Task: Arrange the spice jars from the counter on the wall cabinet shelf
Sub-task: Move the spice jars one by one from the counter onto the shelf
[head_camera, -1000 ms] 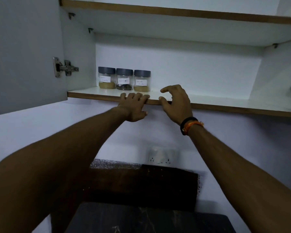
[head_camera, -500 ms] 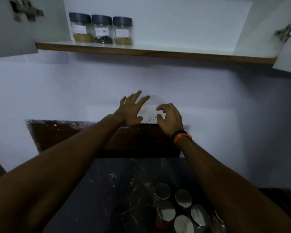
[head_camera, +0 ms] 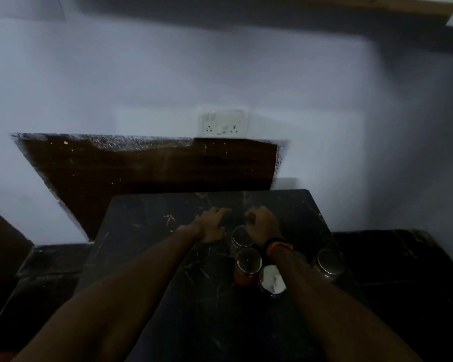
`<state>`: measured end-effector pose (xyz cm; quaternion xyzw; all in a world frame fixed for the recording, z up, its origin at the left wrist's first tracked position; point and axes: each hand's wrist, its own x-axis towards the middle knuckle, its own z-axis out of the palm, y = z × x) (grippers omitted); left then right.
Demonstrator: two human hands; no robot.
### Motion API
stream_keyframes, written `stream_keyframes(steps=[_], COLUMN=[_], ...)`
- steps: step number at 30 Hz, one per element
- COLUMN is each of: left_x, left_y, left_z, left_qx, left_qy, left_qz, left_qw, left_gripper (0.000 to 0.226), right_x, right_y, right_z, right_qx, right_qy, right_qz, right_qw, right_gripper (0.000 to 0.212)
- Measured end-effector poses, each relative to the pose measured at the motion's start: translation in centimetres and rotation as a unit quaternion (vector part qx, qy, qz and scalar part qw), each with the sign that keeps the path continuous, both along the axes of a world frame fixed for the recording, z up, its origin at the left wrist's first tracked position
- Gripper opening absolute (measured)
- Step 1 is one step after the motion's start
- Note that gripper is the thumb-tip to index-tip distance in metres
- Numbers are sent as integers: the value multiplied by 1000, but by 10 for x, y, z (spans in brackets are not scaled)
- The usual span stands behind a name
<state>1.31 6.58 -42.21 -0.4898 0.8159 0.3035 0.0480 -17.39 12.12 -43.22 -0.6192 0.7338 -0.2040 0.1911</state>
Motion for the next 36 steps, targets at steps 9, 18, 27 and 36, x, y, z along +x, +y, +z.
stream_keyframes(steps=[9, 18, 27, 36], left_x=[-15, -13, -5, 8], left_y=[54, 77, 84, 89], left_z=[-50, -72, -83, -91], left_qx=[75, 95, 117, 161], left_qy=[46, 31, 76, 130], left_qz=[-12, -19, 12, 116], left_qw=[996, 995, 990, 971], left_gripper=[70, 73, 63, 55], right_x=[-4, -1, 14, 16], right_y=[65, 79, 71, 68], right_z=[-61, -90, -106, -104], right_qx=[64, 71, 83, 51], right_qy=[46, 140, 127, 79], right_qz=[6, -10, -39, -50], right_qw=[997, 988, 988, 994], right_gripper=[23, 64, 96, 83])
